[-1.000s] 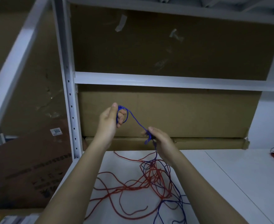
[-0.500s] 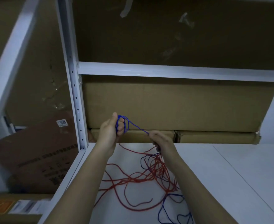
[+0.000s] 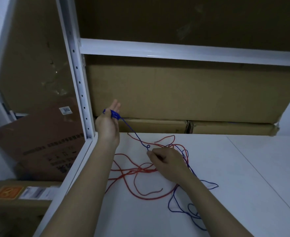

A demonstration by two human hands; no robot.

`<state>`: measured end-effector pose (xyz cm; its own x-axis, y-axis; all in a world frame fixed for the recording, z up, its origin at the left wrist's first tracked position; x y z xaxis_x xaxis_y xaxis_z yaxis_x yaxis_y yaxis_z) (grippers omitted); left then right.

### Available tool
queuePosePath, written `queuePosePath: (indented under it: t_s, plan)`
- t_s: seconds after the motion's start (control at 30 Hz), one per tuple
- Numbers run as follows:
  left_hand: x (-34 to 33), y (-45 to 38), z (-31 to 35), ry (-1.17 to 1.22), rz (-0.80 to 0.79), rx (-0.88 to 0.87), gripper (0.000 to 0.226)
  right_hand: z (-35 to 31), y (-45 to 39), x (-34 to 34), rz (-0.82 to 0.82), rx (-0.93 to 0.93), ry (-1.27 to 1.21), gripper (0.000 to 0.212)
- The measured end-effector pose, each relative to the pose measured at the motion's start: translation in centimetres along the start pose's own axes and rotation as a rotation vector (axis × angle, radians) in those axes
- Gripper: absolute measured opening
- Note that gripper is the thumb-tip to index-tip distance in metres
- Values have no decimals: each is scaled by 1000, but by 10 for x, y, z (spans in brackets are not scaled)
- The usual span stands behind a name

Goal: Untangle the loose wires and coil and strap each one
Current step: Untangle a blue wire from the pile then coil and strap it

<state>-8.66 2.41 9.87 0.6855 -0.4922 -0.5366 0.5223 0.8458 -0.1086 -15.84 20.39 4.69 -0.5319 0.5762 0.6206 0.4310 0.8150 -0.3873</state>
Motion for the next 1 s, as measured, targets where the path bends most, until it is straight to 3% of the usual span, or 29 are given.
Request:
queuePosePath:
  t_s: [0.13,0.3,0.43,0.53,0.63,0.7,0.83,0.93,1.0]
  plan:
    - [9,-7,1,-107,121,-69,33,-6,8,6,-10,-38,-169,49]
    - [5,-8,0,-352,133,-166,30,-12,7,26,67,-79,-406,57]
    - [-7,-6,-3,-834,-40,-369,30,-23,2,35,80,-21,-416,53]
    - [-10,1,-17,-1185,-334,-367,38,-31,-7,54,180,1,-492,41]
    - [-11,21,-29,-1163,-593,-323,57,-38,-21,79,274,1,-565,41]
    - [-13,31,-33,-1181,-672,-389,54,-37,-29,95,302,5,-590,39]
    - [-18,34,-18,-1032,-631,-400,30,-19,-41,110,288,-77,-408,25]
    - [-30,30,12,-832,-543,-381,25,-14,-54,112,299,-25,-307,13]
    - [-45,26,35,-732,-492,-391,23,-21,-66,115,264,59,-92,12]
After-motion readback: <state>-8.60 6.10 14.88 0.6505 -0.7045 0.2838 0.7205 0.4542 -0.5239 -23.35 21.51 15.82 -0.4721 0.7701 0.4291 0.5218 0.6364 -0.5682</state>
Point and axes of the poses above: each hand's wrist, its own y-axis away from the middle knuckle, its own x-axis out of the back of the hand, z = x × y, the point moved 4 cm from there along -y, towards the middle knuckle, and after that the axes turned 7 degrees about -y, right-handed, at the moved point
